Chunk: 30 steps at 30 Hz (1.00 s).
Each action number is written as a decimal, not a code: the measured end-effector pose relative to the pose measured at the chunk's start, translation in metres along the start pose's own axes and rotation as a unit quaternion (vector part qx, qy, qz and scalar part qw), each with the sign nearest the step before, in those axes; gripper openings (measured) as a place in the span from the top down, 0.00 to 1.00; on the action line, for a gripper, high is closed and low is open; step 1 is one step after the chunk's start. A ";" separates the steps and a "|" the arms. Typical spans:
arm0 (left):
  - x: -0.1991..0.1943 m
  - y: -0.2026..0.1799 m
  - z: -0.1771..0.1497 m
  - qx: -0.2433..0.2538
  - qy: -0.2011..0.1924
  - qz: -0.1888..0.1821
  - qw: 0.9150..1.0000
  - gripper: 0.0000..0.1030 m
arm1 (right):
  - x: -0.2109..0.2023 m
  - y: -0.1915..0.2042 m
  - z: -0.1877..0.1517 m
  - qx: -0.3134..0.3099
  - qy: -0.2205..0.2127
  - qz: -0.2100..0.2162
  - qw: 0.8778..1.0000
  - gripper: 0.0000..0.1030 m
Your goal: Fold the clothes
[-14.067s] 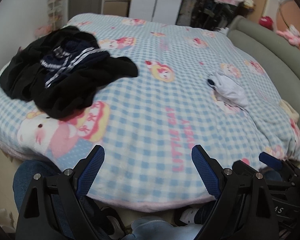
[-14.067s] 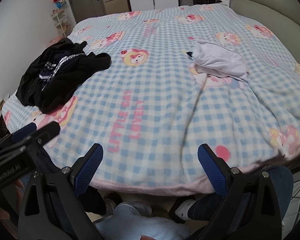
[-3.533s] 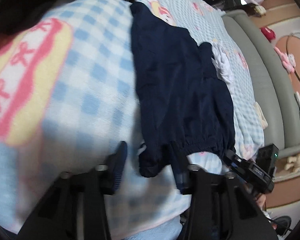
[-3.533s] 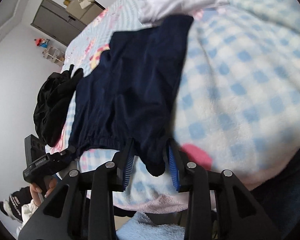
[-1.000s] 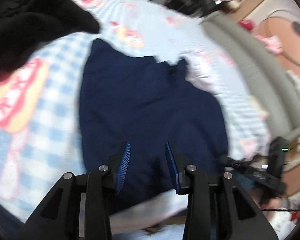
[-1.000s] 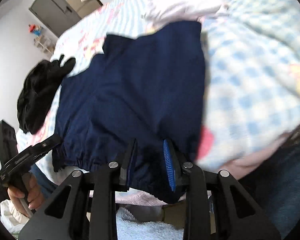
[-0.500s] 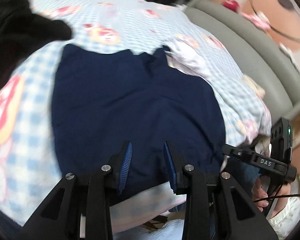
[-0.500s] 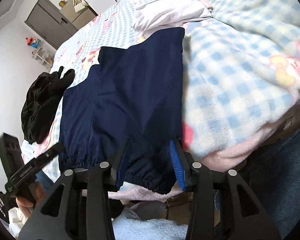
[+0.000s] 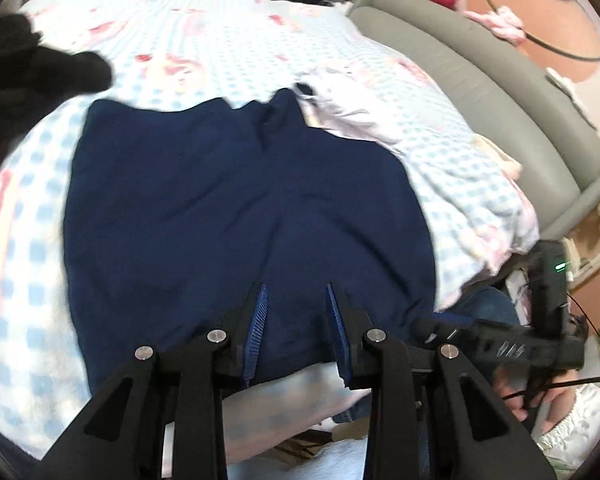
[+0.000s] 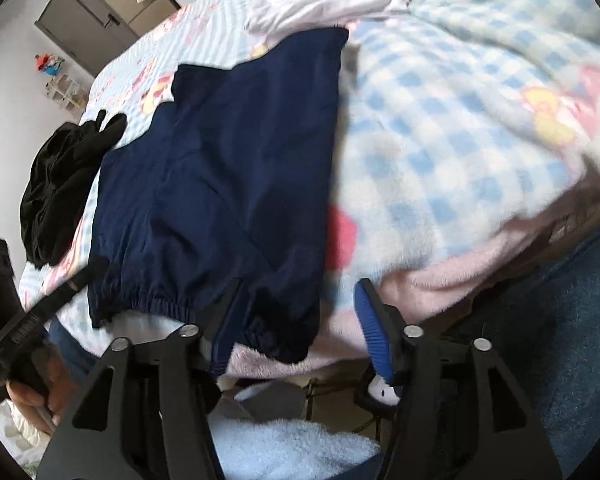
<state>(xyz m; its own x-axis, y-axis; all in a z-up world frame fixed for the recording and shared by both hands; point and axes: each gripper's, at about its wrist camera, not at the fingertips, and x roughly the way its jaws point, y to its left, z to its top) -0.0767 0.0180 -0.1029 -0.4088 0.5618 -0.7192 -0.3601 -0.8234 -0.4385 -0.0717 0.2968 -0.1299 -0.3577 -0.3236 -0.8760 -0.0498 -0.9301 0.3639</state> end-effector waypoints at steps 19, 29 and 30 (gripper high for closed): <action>0.062 0.004 -0.003 0.013 0.116 0.058 0.992 0.68 | -0.016 0.003 0.007 0.014 -0.011 0.059 0.998 0.82; 0.038 -0.032 0.028 0.052 0.105 0.035 0.992 0.71 | -0.038 0.004 0.006 -0.018 -0.034 0.045 0.998 0.87; 0.037 -0.041 0.035 0.061 0.099 0.027 0.993 0.71 | -0.039 0.002 0.008 -0.019 -0.036 0.049 0.998 0.87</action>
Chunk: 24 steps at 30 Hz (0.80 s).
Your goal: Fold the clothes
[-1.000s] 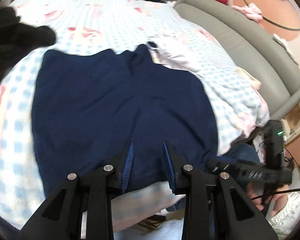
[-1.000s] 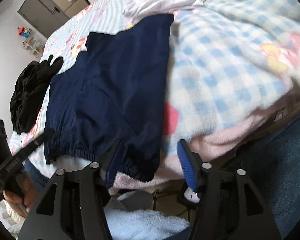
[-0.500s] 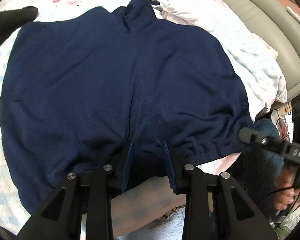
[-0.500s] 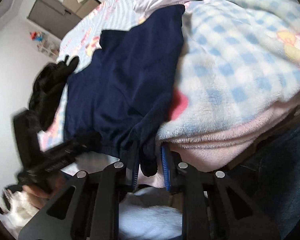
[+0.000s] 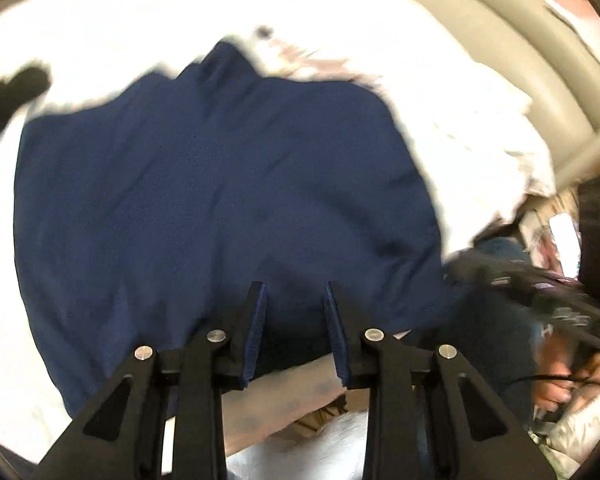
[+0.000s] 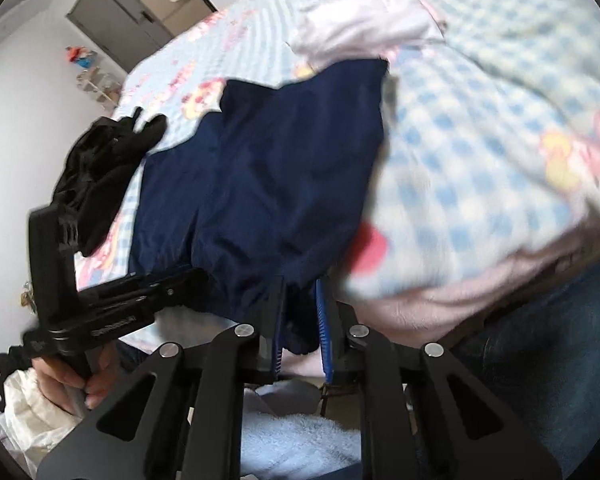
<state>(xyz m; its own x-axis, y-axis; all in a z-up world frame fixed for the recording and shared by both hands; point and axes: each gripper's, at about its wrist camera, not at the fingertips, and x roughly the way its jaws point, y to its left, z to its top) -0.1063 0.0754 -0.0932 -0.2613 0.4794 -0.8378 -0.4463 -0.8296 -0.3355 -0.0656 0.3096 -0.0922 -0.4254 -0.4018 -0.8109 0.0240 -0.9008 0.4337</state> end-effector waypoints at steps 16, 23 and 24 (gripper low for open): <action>0.061 -0.011 -0.020 -0.040 0.071 -0.030 0.996 0.69 | 0.013 -0.054 -0.011 0.099 0.044 0.018 0.994 0.60; 0.051 -0.010 -0.022 -0.061 0.051 -0.007 0.997 0.68 | 0.036 -0.031 -0.006 0.068 0.054 0.039 0.995 0.71; 0.047 -0.012 -0.022 -0.054 0.049 0.002 0.997 0.68 | 0.034 -0.029 -0.006 0.059 0.052 0.026 0.997 0.80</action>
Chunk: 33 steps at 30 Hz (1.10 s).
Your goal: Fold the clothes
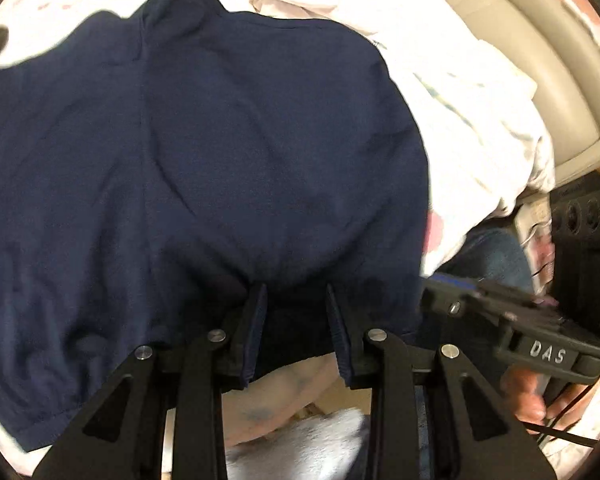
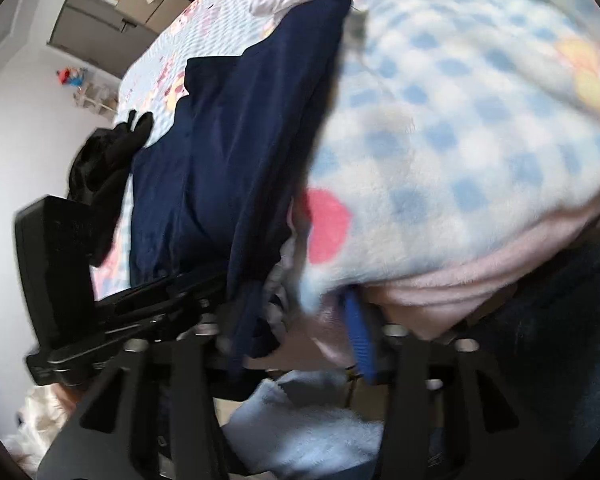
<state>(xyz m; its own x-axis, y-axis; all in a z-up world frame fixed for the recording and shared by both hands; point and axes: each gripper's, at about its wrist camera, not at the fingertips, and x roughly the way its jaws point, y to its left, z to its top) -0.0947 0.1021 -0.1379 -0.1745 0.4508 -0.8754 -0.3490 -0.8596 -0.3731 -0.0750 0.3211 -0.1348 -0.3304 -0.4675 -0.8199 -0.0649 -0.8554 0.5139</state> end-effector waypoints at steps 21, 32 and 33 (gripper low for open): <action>-0.022 -0.013 0.015 0.033 -0.051 -0.057 0.997 0.63 | -0.048 -0.026 -0.004 0.023 -0.053 -0.011 0.998 0.87; 0.001 -0.010 0.021 0.021 -0.002 -0.069 0.997 0.54 | -0.021 -0.020 -0.017 0.013 0.007 0.013 1.000 0.80; 0.002 -0.009 0.021 0.020 -0.002 -0.069 0.997 0.56 | -0.020 -0.020 -0.018 0.017 0.009 0.012 1.000 0.80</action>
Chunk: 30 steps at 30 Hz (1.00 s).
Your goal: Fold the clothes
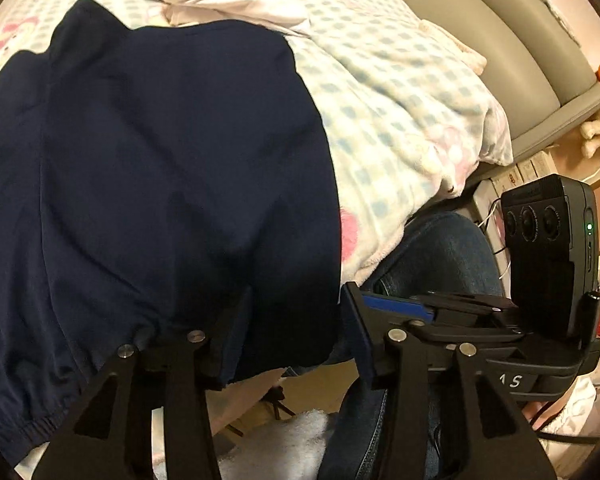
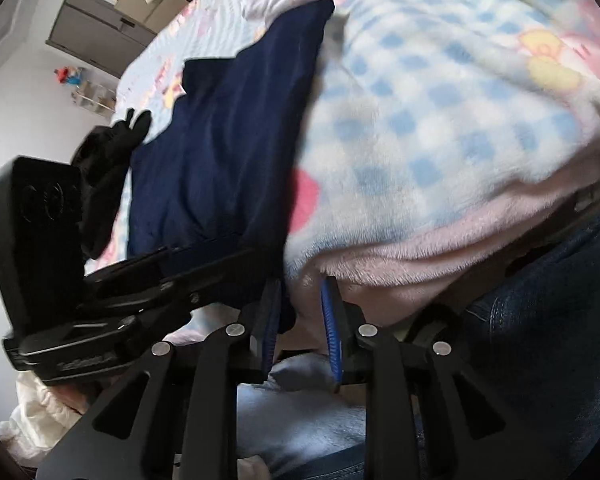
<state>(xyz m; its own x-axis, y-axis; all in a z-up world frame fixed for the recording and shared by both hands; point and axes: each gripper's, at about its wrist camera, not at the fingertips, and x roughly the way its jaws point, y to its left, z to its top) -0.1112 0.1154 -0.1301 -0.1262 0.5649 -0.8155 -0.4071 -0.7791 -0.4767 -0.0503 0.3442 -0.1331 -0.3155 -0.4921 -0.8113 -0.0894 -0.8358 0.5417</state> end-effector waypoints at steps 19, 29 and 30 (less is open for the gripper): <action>-0.103 0.070 0.020 -0.122 -0.127 -0.024 0.984 0.96 | 0.014 0.057 0.037 -0.062 -0.001 -0.005 0.998 0.70; -0.070 0.091 -0.013 -0.196 -0.109 -0.052 0.973 0.94 | 0.043 0.060 0.032 -0.029 0.029 0.000 0.999 0.66; -0.071 0.091 -0.014 -0.196 -0.109 -0.056 0.973 0.93 | 0.047 0.061 0.031 -0.030 0.034 0.006 0.999 0.66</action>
<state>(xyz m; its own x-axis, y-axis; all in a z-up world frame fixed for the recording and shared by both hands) -0.1264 0.0002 -0.1202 -0.3072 0.6635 -0.6822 -0.0578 -0.7285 -0.6826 -0.0998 0.2773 -0.1318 -0.2516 -0.5151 -0.8194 -0.0298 -0.8421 0.5385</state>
